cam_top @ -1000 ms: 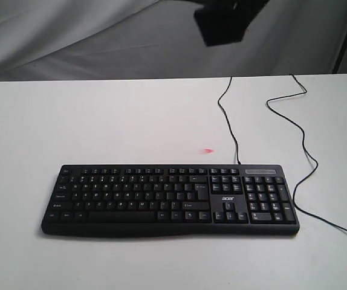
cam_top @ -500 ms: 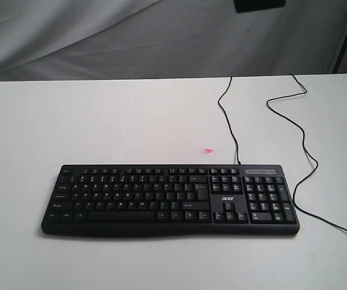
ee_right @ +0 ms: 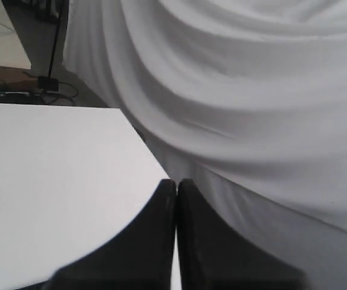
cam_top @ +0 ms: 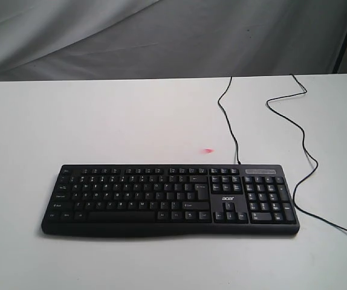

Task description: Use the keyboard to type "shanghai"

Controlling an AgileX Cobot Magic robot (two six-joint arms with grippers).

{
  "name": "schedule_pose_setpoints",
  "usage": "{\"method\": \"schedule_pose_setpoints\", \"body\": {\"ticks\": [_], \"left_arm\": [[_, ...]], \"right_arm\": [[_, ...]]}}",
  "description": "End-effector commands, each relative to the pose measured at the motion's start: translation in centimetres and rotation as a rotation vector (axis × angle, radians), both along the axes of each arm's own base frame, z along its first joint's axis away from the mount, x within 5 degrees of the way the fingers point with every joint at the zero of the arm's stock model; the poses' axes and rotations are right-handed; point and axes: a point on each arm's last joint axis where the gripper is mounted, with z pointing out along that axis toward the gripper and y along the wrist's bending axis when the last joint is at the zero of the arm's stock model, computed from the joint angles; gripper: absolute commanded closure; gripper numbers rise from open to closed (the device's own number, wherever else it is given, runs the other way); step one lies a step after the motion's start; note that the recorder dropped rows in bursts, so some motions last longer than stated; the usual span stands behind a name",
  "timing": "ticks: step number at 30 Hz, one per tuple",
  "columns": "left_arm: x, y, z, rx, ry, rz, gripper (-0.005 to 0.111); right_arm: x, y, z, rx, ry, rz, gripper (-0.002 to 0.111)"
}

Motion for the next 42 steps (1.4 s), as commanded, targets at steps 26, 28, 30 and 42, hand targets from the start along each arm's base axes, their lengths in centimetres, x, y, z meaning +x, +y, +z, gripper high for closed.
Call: {"method": "schedule_pose_setpoints", "body": {"ticks": [26, 28, 30, 42], "left_arm": [[0.1, 0.0, -0.1, -0.003, 0.002, -0.004, 0.106], [0.1, 0.0, -0.1, -0.003, 0.002, -0.004, 0.106], [0.1, 0.0, -0.1, -0.003, 0.002, -0.004, 0.106], [0.1, 0.0, -0.1, -0.003, 0.002, -0.004, 0.106]], "right_arm": [[-13.9, -9.5, -10.4, 0.479, -0.072, -0.61, 0.108], [-14.5, -9.6, -11.1, 0.571, -0.065, -0.619, 0.108], [-14.9, -9.6, -12.0, 0.597, -0.054, -0.621, 0.108], [-15.9, -9.8, -20.6, 0.278, -0.01, -0.689, 0.108]]}}
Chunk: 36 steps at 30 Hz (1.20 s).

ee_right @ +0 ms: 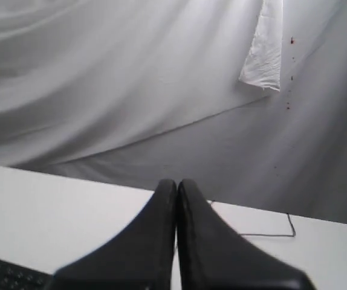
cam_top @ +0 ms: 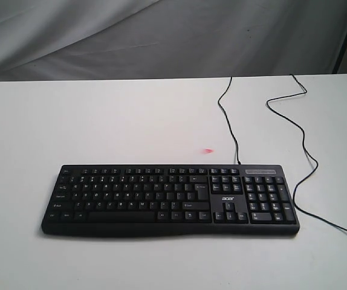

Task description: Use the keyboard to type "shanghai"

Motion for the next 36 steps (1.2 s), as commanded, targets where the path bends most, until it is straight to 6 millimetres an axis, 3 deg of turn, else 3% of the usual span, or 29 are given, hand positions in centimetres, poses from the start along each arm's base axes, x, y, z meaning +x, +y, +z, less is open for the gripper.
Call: {"method": "schedule_pose_setpoints", "body": {"ticks": [1, 6, 12, 17, 20, 29, 36], "left_arm": [[0.1, 0.0, -0.1, -0.003, 0.002, -0.004, 0.106], [0.1, 0.0, -0.1, -0.003, 0.002, -0.004, 0.106], [0.1, 0.0, -0.1, -0.003, 0.002, -0.004, 0.106], [0.1, 0.0, -0.1, -0.003, 0.002, -0.004, 0.106], [0.1, 0.0, -0.1, -0.003, 0.002, -0.004, 0.106], [0.1, 0.0, -0.1, -0.003, 0.002, -0.004, 0.106], [0.1, 0.0, -0.1, -0.003, 0.002, -0.004, 0.106]], "right_arm": [[0.2, -0.2, -3.1, -0.057, 0.081, -0.015, 0.108], [0.3, -0.2, -5.8, 0.193, 0.141, -0.032, 0.108], [-0.1, -0.2, -7.9, 0.216, 0.158, -0.035, 0.108], [-0.4, -0.2, -9.5, 0.379, 0.168, -0.048, 0.108], [-0.4, -0.2, -9.4, 0.409, 0.158, -0.05, 0.108], [-0.5, -0.5, -9.9, 0.112, 0.214, -0.073, 0.108], [-0.5, -0.7, -10.0, 0.018, 0.218, -0.083, 0.108]]}}
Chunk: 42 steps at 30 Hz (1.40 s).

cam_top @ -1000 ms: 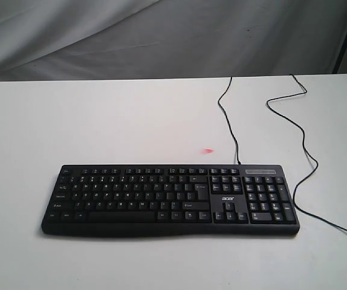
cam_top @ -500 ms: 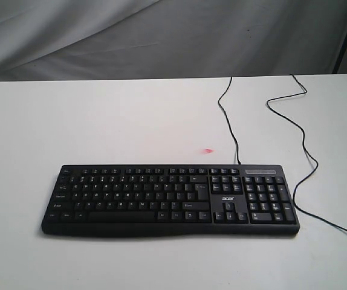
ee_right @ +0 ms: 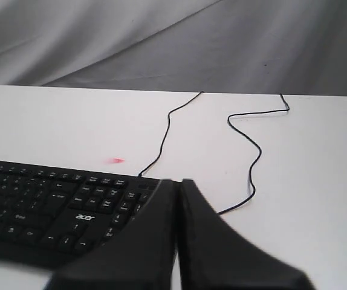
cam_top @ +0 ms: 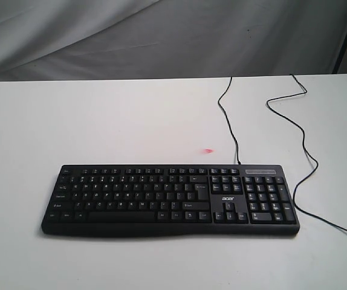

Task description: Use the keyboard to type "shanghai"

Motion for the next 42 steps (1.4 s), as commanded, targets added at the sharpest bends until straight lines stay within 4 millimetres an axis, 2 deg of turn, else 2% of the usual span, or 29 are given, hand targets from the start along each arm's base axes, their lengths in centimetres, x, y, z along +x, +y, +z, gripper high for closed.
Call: {"method": "schedule_pose_setpoints", "body": {"ticks": [1, 26, 42], "left_arm": [[0.05, -0.02, -0.13, -0.003, 0.002, -0.004, 0.106], [0.05, -0.02, -0.13, -0.003, 0.002, -0.004, 0.106], [0.05, -0.02, -0.13, -0.003, 0.002, -0.004, 0.106]], "right_arm": [[-0.05, -0.14, -0.09, -0.06, 0.004, -0.006, 0.108], [-0.7, -0.07, 0.1, -0.055, -0.048, -0.005, 0.108], [-0.8, 0.0, -0.46, -0.036, 0.013, 0.0, 0.108]]}}
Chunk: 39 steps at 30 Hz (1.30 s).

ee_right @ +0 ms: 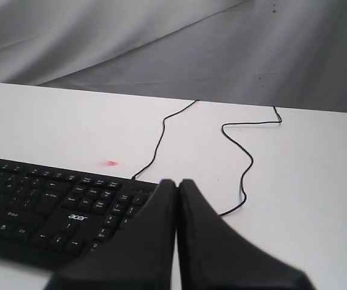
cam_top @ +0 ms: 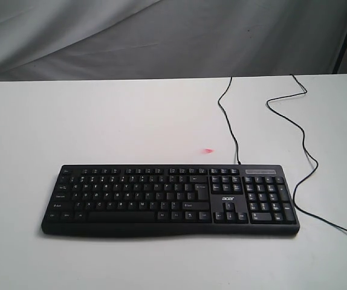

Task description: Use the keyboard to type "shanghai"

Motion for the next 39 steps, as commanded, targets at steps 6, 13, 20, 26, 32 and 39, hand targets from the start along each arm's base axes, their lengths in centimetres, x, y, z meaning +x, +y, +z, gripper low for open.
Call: {"method": "schedule_pose_setpoints", "body": {"ticks": [6, 13, 20, 26, 32, 39], "left_arm": [[0.05, -0.02, -0.13, -0.003, 0.002, -0.004, 0.106], [0.05, -0.02, -0.13, -0.003, 0.002, -0.004, 0.106], [0.05, -0.02, -0.13, -0.003, 0.002, -0.004, 0.106], [0.05, -0.02, -0.13, -0.003, 0.002, -0.004, 0.106], [0.05, -0.02, -0.13, -0.003, 0.002, -0.004, 0.106], [0.05, -0.02, -0.13, -0.003, 0.002, -0.004, 0.106]], "right_arm": [[-0.22, 0.05, -0.92, 0.016, 0.093, 0.001, 0.108], [-0.22, 0.05, -0.92, 0.016, 0.093, 0.001, 0.108], [-0.22, 0.05, -0.92, 0.016, 0.093, 0.001, 0.108], [-0.22, 0.05, -0.92, 0.016, 0.093, 0.001, 0.108], [-0.22, 0.05, -0.92, 0.016, 0.093, 0.001, 0.108], [-0.22, 0.05, -0.92, 0.016, 0.093, 0.001, 0.108]]}}
